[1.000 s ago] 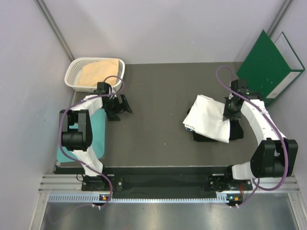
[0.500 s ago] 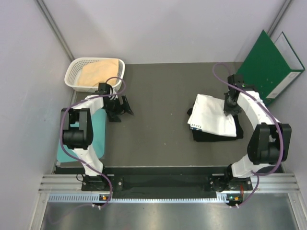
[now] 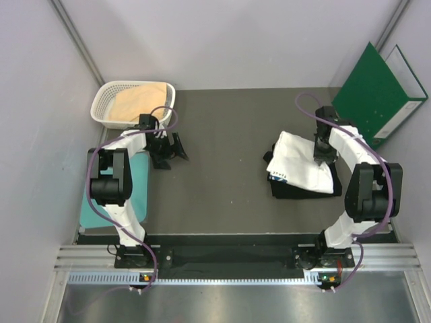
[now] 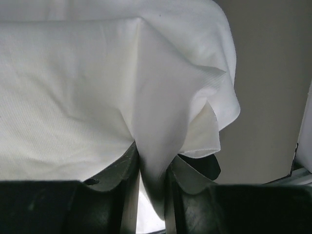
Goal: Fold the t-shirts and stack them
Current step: Smooth out wrinkles on the folded tshirt
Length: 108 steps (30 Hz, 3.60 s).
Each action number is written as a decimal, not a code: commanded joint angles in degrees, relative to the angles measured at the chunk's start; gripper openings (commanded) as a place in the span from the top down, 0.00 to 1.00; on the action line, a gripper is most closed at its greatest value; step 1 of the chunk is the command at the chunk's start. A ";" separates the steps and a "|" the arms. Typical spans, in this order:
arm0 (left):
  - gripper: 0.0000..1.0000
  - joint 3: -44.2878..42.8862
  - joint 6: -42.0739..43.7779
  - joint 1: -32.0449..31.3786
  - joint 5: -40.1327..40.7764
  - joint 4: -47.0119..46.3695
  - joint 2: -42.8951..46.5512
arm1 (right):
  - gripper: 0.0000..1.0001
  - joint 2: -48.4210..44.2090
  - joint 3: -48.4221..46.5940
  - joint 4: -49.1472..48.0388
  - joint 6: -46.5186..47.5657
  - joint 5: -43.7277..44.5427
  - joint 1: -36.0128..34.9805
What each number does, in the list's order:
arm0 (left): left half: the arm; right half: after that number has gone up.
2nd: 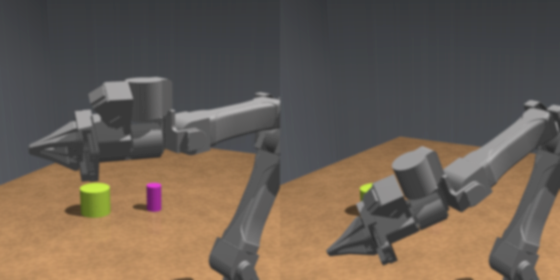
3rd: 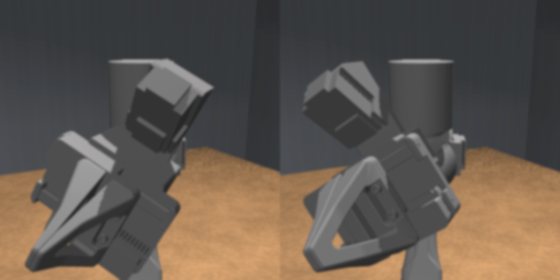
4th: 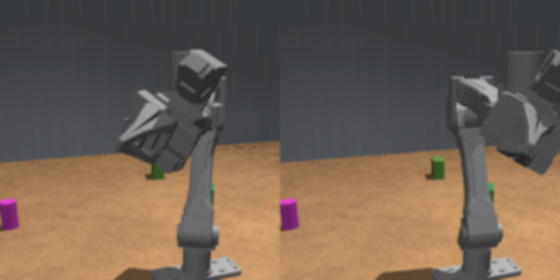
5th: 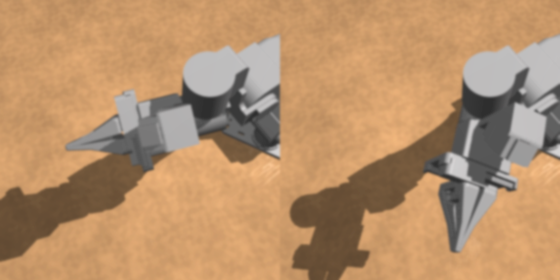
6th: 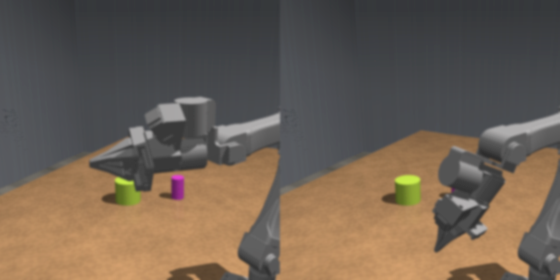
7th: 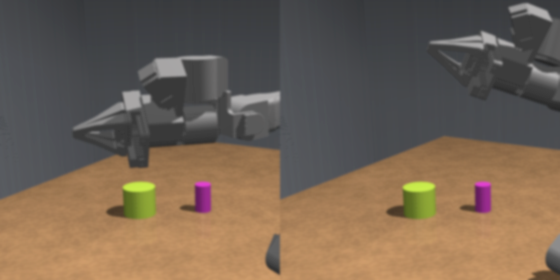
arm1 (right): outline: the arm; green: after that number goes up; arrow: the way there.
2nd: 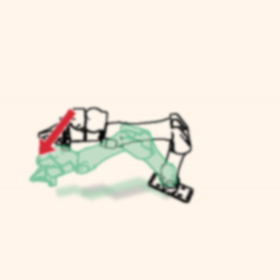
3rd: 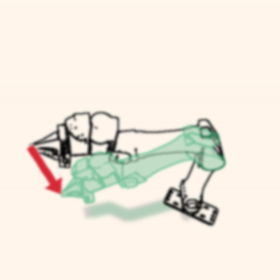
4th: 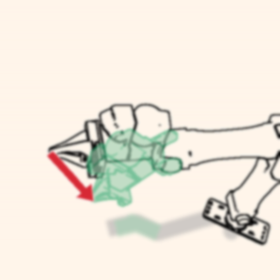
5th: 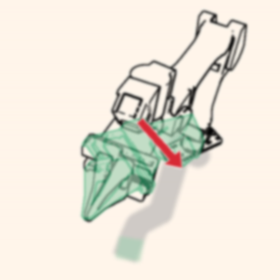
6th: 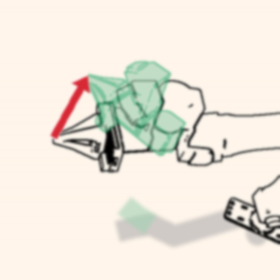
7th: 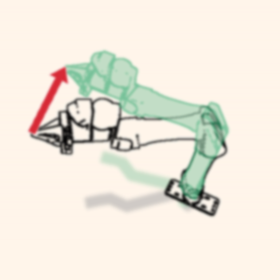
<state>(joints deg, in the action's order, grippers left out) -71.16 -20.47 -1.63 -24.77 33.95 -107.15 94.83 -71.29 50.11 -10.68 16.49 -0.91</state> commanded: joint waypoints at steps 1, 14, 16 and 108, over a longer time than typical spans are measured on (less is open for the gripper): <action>0.01 -1.18 1.05 -0.22 -1.24 0.59 -1.30 | 0.78 -6.84 -2.02 -3.61 0.74 4.69 -0.23; 0.01 -1.09 1.40 -0.48 -1.68 0.94 -1.39 | 0.46 2.81 -2.35 2.44 -1.61 15.83 -1.11; 0.01 -0.74 1.48 -0.48 -1.42 0.94 -1.13 | 0.00 3.61 -3.94 5.86 -4.61 20.05 -2.08; 1.00 -37.49 -20.05 -45.39 -8.36 -13.74 -16.95 | 1.00 5.89 -8.69 -5.19 -1.63 -4.80 9.08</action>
<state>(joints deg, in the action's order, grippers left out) -109.89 -41.41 -46.54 -34.04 21.08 -131.68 99.74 -77.67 47.70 -14.24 13.10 7.09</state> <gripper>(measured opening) 0.038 0.004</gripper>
